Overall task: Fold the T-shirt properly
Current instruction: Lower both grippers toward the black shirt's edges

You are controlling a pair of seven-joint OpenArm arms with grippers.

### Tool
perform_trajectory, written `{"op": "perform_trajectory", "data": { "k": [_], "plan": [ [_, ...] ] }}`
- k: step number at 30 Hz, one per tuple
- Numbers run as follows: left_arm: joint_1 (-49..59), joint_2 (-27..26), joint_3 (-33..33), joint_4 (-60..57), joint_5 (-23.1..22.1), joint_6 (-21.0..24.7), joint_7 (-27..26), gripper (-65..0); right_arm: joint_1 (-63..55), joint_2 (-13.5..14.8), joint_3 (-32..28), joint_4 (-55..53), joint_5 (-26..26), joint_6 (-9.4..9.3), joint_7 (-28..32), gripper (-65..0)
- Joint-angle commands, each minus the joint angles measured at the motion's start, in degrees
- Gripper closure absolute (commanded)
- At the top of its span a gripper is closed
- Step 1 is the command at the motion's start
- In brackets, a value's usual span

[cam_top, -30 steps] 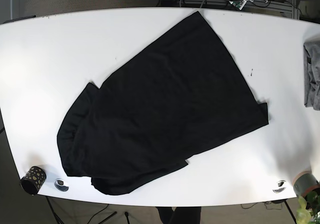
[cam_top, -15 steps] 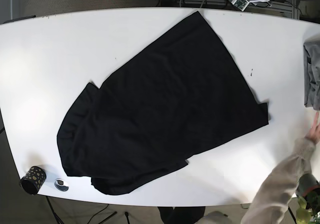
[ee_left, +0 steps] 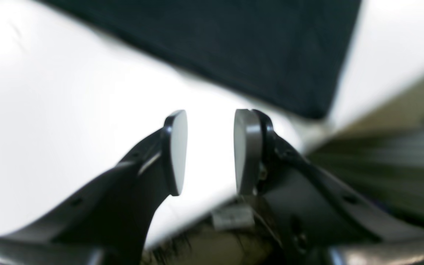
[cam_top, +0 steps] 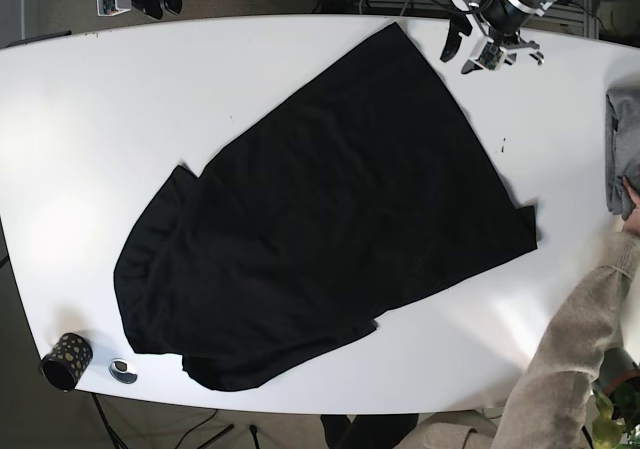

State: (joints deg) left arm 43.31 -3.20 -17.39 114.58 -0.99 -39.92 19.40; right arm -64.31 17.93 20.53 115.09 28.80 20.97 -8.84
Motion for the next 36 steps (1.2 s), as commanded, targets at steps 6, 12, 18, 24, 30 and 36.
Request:
{"op": "perform_trajectory", "data": {
  "k": [6,12,18,24,30,36],
  "plan": [
    [-6.96,3.33,-0.15,0.71,-0.90,1.46,-1.16,-30.0,7.30,0.31,0.08,0.74,0.79,0.35,1.32,-17.1],
    [-12.94,5.18,-0.15,0.36,-0.90,2.08,7.46,-36.7,16.27,0.22,0.43,0.82,0.79,0.00,-5.97,-17.4],
    [-17.68,7.47,-0.15,-1.13,-0.81,2.08,10.54,-36.7,26.29,0.22,0.43,0.65,0.87,0.35,-16.35,-30.9],
    [-19.62,10.63,0.29,-1.22,-0.72,2.08,10.62,-36.7,35.52,0.13,0.43,0.56,0.96,0.35,-24.61,-40.0],
    [-19.97,10.37,5.04,-2.63,-0.72,2.16,10.62,-36.7,45.37,0.13,0.61,-1.46,2.19,0.35,-33.84,-40.1],
    [-19.97,10.54,7.67,-2.72,-0.72,2.16,10.62,-36.7,53.81,0.40,4.21,-10.43,9.05,0.43,-37.53,-40.1]
  ]
}}
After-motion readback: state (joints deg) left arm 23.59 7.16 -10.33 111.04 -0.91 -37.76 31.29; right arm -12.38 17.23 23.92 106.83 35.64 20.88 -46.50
